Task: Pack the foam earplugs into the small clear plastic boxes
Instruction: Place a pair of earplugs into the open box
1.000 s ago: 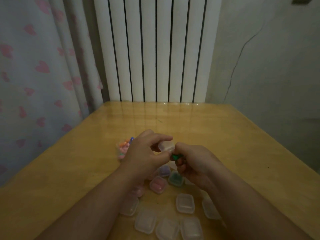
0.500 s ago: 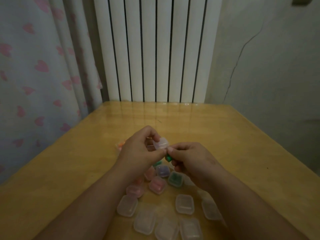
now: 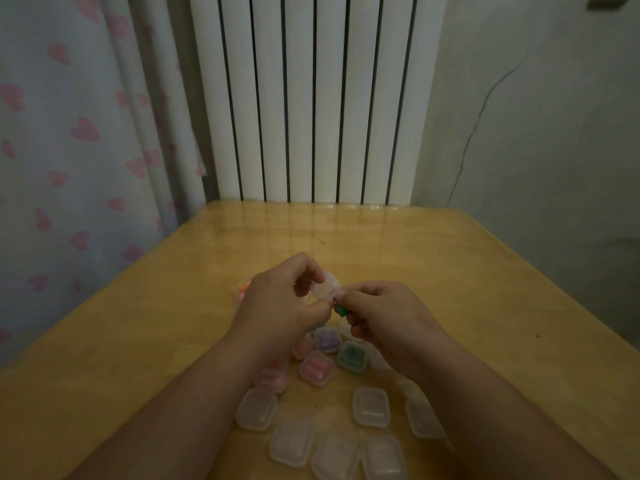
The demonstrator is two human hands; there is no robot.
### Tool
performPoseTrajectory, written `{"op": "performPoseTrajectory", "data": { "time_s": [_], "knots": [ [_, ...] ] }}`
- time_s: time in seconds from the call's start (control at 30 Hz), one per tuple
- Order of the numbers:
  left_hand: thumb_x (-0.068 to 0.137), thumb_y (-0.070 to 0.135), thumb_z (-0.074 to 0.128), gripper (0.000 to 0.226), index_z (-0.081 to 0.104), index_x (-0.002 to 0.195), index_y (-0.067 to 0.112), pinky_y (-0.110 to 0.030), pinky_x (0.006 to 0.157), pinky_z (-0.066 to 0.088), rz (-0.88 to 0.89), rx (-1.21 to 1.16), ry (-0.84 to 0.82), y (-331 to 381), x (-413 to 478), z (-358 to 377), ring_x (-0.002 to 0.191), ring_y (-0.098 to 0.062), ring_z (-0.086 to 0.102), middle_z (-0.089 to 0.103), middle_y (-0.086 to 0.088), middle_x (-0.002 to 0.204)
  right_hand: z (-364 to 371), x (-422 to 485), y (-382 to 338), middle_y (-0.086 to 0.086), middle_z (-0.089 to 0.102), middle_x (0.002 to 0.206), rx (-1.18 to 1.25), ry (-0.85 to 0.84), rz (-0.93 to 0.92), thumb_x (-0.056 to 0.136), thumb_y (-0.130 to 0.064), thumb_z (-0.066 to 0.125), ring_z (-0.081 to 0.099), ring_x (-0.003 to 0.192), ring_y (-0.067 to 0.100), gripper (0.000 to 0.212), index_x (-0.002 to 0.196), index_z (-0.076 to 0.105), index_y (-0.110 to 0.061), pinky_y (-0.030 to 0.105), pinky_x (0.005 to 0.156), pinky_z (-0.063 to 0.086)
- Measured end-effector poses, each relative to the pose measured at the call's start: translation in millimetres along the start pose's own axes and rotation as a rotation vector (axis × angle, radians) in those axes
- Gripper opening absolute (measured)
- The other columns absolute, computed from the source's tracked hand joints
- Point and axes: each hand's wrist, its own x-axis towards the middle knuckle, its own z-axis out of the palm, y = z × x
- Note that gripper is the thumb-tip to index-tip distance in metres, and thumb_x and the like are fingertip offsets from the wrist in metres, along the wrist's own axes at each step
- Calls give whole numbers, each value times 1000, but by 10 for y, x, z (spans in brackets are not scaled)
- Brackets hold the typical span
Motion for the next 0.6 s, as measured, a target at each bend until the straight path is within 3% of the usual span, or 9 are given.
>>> {"op": "performPoseTrajectory", "data": {
  "time_s": [0.17, 0.3, 0.4, 0.5, 0.6],
  "knots": [
    [73, 35, 76, 23, 61, 91, 34, -24, 68, 53, 32, 59, -25, 60, -16, -21, 82, -2, 61, 65, 13, 84, 19, -3, -9, 5, 58, 61, -70, 35, 18, 82, -14, 66, 48, 53, 13, 13, 78, 75, -5, 27, 53, 41],
    [80, 31, 74, 18, 63, 94, 34, -13, 63, 50, -11, -62, 6, 117, -30, -11, 78, 1, 63, 68, 12, 80, 18, 8, -10, 7, 51, 59, -69, 77, 69, 79, -15, 67, 42, 51, 16, 16, 69, 71, -3, 29, 50, 35],
    [90, 29, 66, 11, 64, 96, 39, -18, 56, 51, -73, -208, 24, 138, -8, -22, 68, -6, 65, 71, 7, 75, 1, 3, -3, 6, 54, 61, -75, 70, 101, 80, -18, 69, 43, 54, 17, 17, 76, 74, -2, 30, 52, 37],
    [98, 19, 54, 30, 64, 107, 46, -26, 67, 57, -99, -314, 3, 96, 16, -34, 75, -13, 68, 70, -1, 81, -28, 1, -32, 3, 58, 64, -74, 37, 103, 82, -18, 70, 46, 57, 14, 12, 79, 75, -7, 28, 53, 39],
    [100, 5, 45, 40, 69, 104, 38, -30, 69, 59, -143, -378, -32, 78, 25, -53, 75, -17, 69, 67, 0, 89, -47, -6, -50, 4, 59, 66, -69, 19, 87, 84, -18, 71, 47, 56, 13, 11, 83, 74, -7, 25, 52, 41]
  ]
}}
